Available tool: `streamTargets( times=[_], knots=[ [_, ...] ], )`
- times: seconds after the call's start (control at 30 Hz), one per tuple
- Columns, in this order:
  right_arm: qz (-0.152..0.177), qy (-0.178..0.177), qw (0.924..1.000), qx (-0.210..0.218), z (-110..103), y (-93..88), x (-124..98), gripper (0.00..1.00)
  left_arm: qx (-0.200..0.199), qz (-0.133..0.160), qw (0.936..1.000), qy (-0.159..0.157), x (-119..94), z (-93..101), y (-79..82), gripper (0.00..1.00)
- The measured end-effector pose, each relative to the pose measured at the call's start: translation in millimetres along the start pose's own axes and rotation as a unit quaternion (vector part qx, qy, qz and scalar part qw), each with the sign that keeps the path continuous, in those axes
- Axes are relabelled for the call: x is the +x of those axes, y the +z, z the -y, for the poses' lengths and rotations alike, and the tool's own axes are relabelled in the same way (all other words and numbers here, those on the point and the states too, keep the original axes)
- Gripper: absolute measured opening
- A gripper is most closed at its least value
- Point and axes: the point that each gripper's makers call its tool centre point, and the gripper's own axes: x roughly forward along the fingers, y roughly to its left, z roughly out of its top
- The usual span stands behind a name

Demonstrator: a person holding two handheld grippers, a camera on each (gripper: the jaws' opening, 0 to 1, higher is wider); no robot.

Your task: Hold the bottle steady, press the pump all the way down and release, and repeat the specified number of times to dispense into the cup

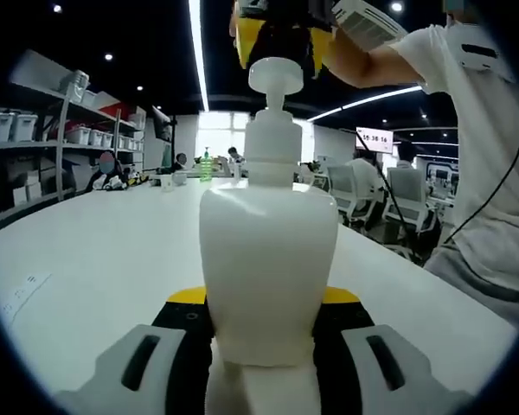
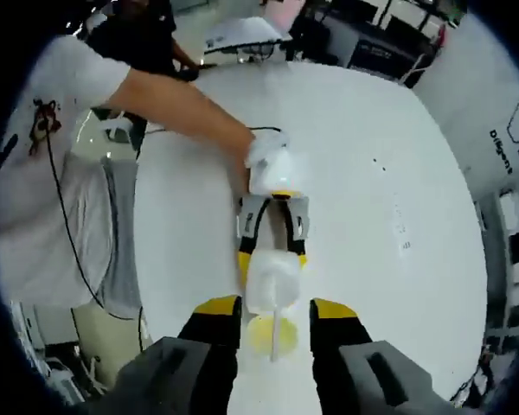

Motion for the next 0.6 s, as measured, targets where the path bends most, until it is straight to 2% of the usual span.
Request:
streamTargets(
  times=[0.03, 0.07, 0.1, 0.13, 0.2, 0.27, 0.3, 0.33, 0.37, 0.4, 0.43, 0.47, 0.5, 0.53, 0.57, 0.6],
  knots=[
    [0.02, 0.016, 0.9992, 0.03, -4, -7.3, -10, 0.24, 0.0, 0.003, 1.0, 0.001, 0, -0.1, 0.5, 0.43],
    [0.053, 0.002, 0.9979, 0.038, 0, -3.0, -15, 0.2, 0.003, 0.004, 1.0, 0.001, 0, -0.1, 1.1, 0.43],
    [0.091, -0.014, 0.995, 0.039, 5, 2.6, -20, 0.23, 0.004, 0.008, 1.0, 0.001, 1, -0.1, 1.7, 0.43],
    [0.117, 0.0, 0.992, 0.046, -3, 1.1, -28, 0.23, 0.002, 0.012, 0.9999, 0.003, 0, -0.3, 2.1, 0.43],
    [0.144, -0.016, 0.9871, 0.069, 1, -1.0, -39, 0.16, 0.004, 0.013, 0.9999, 0.004, 1, 0.0, 2.6, 0.43],
    [0.15, -0.023, 0.9873, 0.047, 0, -8.9, -50, 0.04, 0.005, 0.011, 0.9999, 0.004, 2, -0.5, 3.2, 0.43],
    [0.157, -0.036, 0.9859, 0.047, 5, -7.4, -51, 0.06, 0.005, 0.011, 0.9999, 0.004, 3, -0.7, 3.2, 0.43],
    [0.16, -0.035, 0.9849, 0.055, 5, -8.1, -52, 0.12, 0.003, 0.011, 0.9999, 0.004, 4, -1.0, 3.5, 0.43],
    [0.152, -0.019, 0.9848, 0.083, 0, -9.6, -49, 0.19, 0.004, 0.01, 0.9999, 0.005, 5, -1.0, 3.7, 0.43],
    [0.158, -0.023, 0.9832, 0.089, 2, -8.1, -49, 0.24, 0.004, 0.01, 0.9999, 0.005, 5, -1.0, 3.8, 0.43],
    [0.146, -0.012, 0.9861, 0.08, -5, -9.5, -41, 0.27, 0.005, 0.009, 0.9999, 0.005, 5, -0.9, 3.7, 0.43],
    [0.116, 0.001, 0.9901, 0.079, -11, -17.0, -37, 0.26, 0.005, 0.008, 0.9999, 0.006, 5, -0.9, 3.6, 0.43],
    [0.119, -0.015, 0.9909, 0.061, -4, -15.3, -34, 0.25, 0.005, 0.009, 0.9999, 0.005, 5, -0.8, 3.5, 0.43],
    [0.121, -0.031, 0.9912, 0.043, 4, -13.6, -32, 0.36, 0.005, 0.01, 0.9999, 0.005, 4, -0.7, 3.3, 0.43],
    [0.123, -0.033, 0.9913, 0.035, 5, -12.8, -30, 0.55, 0.006, 0.008, 0.9999, 0.004, 4, -0.6, 3.1, 0.43],
    [0.083, 0.002, 0.9934, 0.08, -4, -23.6, -21, 0.64, 0.007, 0.006, 1.0, 0.003, 4, -0.6, 2.9, 0.43]
  ],
)
